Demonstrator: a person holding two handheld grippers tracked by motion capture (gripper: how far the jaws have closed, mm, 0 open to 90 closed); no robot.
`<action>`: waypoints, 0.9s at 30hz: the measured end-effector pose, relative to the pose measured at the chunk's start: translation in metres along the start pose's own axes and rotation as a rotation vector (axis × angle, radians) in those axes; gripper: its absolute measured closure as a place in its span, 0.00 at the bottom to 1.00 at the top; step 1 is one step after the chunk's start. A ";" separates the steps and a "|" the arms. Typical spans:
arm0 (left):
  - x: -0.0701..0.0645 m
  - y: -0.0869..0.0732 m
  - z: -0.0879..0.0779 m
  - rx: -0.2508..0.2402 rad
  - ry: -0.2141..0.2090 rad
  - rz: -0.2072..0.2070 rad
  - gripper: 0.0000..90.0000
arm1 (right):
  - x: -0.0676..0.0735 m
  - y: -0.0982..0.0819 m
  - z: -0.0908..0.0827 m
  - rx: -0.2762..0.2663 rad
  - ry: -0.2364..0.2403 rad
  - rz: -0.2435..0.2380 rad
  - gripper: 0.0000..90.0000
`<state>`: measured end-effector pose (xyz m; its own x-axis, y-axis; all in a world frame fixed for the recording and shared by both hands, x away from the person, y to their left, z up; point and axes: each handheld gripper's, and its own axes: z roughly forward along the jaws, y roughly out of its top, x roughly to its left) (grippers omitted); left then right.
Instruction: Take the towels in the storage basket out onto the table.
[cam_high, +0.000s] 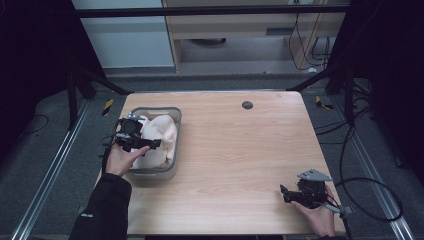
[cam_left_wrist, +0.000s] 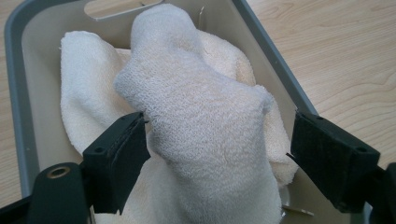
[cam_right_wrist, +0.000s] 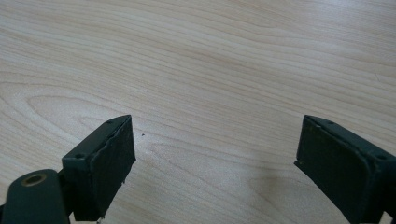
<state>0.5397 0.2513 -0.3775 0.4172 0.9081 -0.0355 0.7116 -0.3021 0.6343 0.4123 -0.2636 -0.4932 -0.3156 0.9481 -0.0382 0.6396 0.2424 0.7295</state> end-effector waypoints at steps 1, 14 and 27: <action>0.000 0.000 0.003 0.009 0.001 0.001 0.20 | 0.000 0.000 0.000 0.000 0.000 -0.001 0.13; 0.004 -0.001 0.031 0.105 0.011 -0.005 0.19 | 0.000 0.000 0.001 0.012 0.007 0.001 0.13; 0.006 -0.004 0.046 0.169 0.003 -0.023 0.31 | 0.000 0.000 0.001 0.019 0.004 -0.001 0.13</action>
<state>0.5649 0.2446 -0.4154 0.3978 0.9163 -0.0460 0.8061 -0.3251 0.4945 0.4136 -0.2636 -0.4939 -0.3190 0.9471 -0.0356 0.6529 0.2468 0.7161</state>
